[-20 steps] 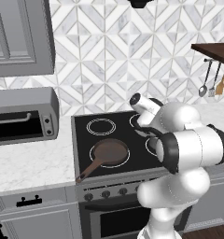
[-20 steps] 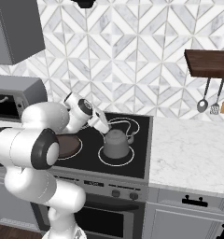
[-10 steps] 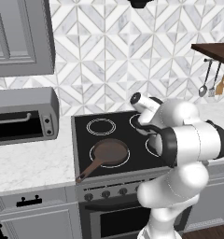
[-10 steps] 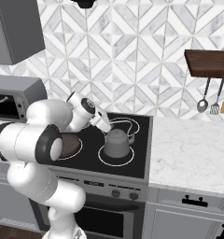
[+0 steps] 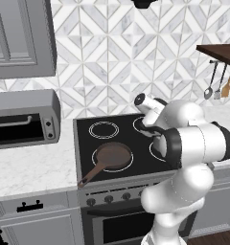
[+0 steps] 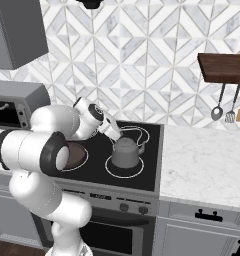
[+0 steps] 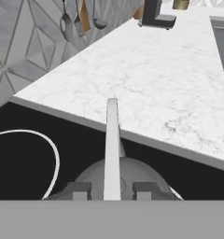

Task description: Pick the kettle from the counter and place it on a stove burner. Then turn the burner on.

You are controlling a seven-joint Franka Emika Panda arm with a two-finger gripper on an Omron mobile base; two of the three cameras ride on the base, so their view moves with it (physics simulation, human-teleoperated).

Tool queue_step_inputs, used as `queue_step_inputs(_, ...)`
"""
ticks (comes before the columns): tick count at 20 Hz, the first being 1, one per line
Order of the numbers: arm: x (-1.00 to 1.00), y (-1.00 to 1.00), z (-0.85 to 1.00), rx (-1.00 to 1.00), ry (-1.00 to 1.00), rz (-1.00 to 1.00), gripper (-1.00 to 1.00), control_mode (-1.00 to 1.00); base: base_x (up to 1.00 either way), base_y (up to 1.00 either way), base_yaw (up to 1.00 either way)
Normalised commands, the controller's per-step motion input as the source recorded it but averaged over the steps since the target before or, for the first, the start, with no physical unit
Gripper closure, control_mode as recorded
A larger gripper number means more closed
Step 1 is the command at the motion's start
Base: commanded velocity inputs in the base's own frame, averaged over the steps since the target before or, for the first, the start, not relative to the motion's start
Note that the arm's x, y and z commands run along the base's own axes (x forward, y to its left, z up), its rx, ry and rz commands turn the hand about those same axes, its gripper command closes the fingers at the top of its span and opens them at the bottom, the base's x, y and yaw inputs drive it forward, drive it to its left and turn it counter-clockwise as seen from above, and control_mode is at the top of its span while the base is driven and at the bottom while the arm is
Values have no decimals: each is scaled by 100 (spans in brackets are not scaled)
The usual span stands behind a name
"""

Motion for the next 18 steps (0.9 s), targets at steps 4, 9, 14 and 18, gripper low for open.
queue_step_inputs(4,-5,0,-6,0,0,0,-100,-100,0,0,0)
queue_step_inputs(9,-12,0,-1,0,-1,0,-100,-100,0,0,0)
queue_step_inputs(14,-16,0,2,0,-2,0,-100,-100,0,0,0)
queue_step_inputs(18,-23,13,46,-2,-20,3,-100,-100,0,0,0)
